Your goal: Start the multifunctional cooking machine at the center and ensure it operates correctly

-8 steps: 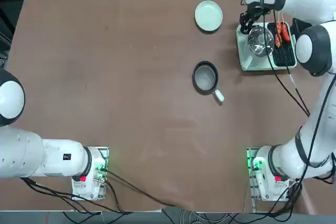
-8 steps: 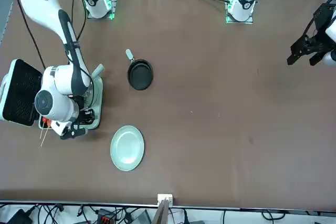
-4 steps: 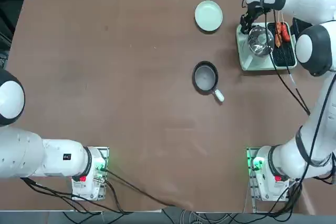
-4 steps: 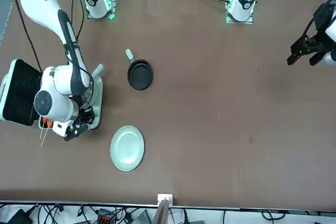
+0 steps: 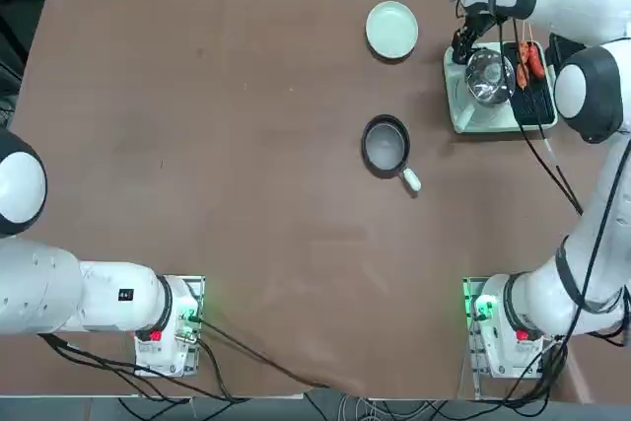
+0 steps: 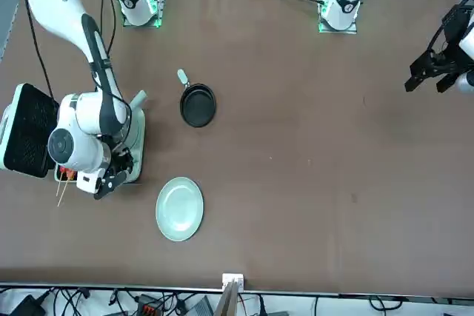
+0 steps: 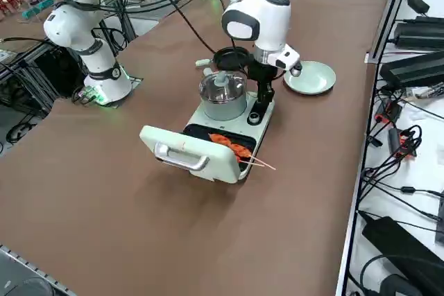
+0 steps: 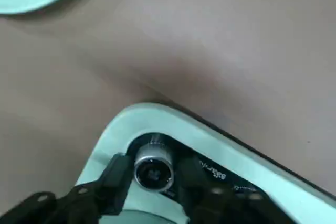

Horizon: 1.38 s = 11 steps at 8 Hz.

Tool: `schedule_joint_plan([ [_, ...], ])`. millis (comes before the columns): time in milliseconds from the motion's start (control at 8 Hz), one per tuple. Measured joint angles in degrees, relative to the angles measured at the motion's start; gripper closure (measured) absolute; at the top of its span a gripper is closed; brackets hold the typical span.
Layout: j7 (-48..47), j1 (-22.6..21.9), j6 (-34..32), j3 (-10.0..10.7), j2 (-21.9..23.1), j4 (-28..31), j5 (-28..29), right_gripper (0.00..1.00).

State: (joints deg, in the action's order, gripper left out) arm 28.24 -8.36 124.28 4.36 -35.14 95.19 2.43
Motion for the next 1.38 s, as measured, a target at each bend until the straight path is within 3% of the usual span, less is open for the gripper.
schedule_joint_plan([
  [250,0.9,0.7,-1.2,0.3,-0.7,-1.8,-0.1,0.02],
  [750,-2.8,2.6,-13.4,1.0,0.6,-15.8,-0.2,0.00],
  [1375,-23.5,2.6,-24.9,0.7,11.4,-18.5,-0.1,0.00],
])
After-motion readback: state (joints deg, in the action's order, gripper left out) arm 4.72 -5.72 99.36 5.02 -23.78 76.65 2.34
